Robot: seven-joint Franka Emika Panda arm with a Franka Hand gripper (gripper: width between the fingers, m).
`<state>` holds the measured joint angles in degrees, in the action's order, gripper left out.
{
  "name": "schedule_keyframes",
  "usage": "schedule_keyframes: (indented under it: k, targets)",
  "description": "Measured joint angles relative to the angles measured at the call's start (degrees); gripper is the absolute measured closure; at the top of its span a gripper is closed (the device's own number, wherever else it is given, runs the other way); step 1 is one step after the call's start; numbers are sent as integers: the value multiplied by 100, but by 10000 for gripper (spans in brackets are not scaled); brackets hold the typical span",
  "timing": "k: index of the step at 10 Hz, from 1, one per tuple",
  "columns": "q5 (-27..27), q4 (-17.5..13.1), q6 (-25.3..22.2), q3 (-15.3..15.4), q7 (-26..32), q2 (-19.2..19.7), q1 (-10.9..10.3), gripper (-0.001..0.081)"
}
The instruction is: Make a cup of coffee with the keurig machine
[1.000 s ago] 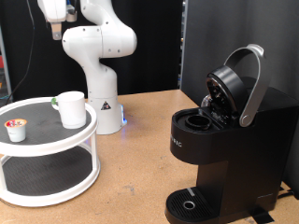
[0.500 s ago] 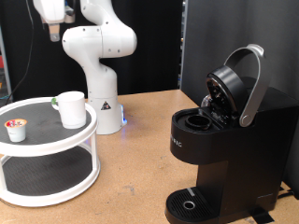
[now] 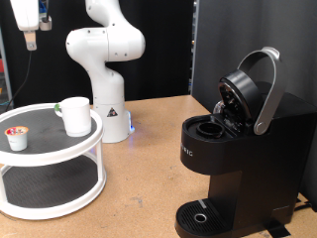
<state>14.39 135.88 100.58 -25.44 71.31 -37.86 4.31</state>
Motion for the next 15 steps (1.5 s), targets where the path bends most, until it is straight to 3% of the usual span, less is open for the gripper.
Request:
schedule_keyframes:
  k: [4, 10, 15]
  targets:
    - [28, 48, -41, -52, 99, -6, 1, 0]
    - [260, 207, 768, -404, 87, 353, 24, 0]
    - [428, 208, 848, -408, 107, 507, 24, 0]
